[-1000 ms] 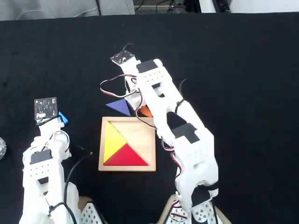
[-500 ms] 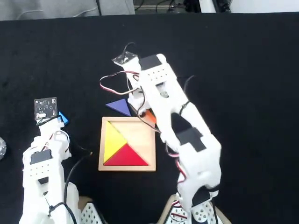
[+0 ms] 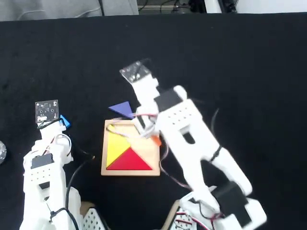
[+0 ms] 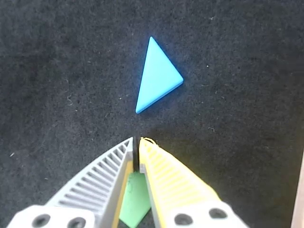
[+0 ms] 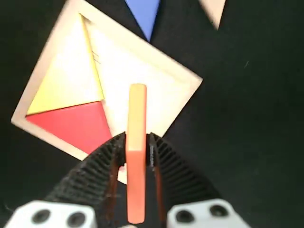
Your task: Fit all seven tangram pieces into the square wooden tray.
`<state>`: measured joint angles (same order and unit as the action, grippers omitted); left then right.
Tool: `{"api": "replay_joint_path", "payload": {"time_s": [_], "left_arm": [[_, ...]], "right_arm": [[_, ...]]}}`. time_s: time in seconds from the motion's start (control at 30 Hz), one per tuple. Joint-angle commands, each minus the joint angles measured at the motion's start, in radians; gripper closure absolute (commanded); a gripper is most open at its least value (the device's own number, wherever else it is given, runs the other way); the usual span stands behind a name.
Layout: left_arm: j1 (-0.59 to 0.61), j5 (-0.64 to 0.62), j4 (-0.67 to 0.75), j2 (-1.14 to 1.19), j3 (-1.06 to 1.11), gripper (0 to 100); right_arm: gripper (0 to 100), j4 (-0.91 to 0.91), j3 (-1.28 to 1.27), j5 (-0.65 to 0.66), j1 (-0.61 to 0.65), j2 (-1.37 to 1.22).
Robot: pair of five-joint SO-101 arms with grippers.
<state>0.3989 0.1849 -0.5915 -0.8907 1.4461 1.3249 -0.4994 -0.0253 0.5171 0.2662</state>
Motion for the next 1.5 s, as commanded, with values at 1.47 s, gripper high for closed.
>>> {"api": "replay_joint_path", "payload": {"time_s": [1.47], "left_arm": [[0.002,0.006,-0.009,-0.012,-0.005,97]], "right_arm": [[87.7,-0.637,-0.46,-0.338,-0.017,0.062]]}}
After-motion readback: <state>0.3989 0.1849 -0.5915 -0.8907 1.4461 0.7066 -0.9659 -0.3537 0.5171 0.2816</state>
